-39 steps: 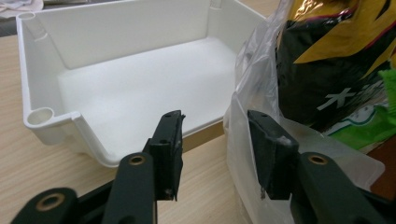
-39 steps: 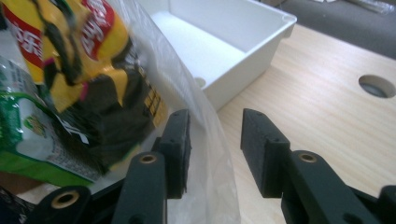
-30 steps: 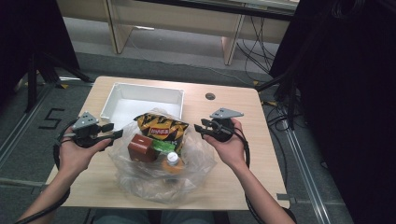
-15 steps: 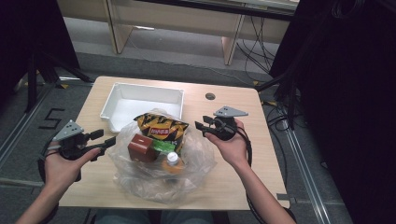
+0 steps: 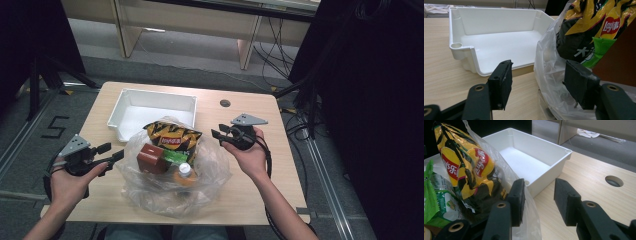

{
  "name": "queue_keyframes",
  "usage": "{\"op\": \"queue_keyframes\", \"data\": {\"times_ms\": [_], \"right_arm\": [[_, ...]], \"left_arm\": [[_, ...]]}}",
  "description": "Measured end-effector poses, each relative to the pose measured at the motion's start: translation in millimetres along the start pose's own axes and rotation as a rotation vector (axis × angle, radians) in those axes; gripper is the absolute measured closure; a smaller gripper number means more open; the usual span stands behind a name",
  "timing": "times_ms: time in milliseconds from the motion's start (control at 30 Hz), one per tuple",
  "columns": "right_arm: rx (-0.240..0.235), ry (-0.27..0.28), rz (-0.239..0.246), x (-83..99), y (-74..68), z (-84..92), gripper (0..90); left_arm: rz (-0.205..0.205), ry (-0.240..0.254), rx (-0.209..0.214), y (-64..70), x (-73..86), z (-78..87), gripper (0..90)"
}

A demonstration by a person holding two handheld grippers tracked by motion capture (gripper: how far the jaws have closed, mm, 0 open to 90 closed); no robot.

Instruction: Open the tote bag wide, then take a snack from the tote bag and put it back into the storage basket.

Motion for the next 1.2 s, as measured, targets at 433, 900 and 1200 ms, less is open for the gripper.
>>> {"op": "queue_keyframes", "data": {"times_ms": [433, 900, 1200], "right_arm": [[-0.015, 0.067, 0.030, -9.9, -7.9, 5.6, 58.3], [-0.072, 0.115, 0.050, -27.3, -28.8, 14.4, 55.9], [-0.147, 0.082, 0.118, -36.0, -53.5, 0.9, 54.6]], "left_arm": [[-0.011, 0.006, 0.007, 3.0, 0.0, -0.6, 40.4], [-0.019, 0.013, 0.015, 5.5, -0.8, 0.5, 40.4], [-0.018, 0.017, 0.011, 6.5, -1.9, 0.7, 40.4]]}}
Point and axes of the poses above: each handheld gripper's, and its own axes: z roughly backward along the jaws, x roughly out of its underside, y roughly to its right, the point moved 4 cm from there along -z, roughly forward along the jaws, and after that the axes turned 10 degrees about -y, right-handed, at the moved point
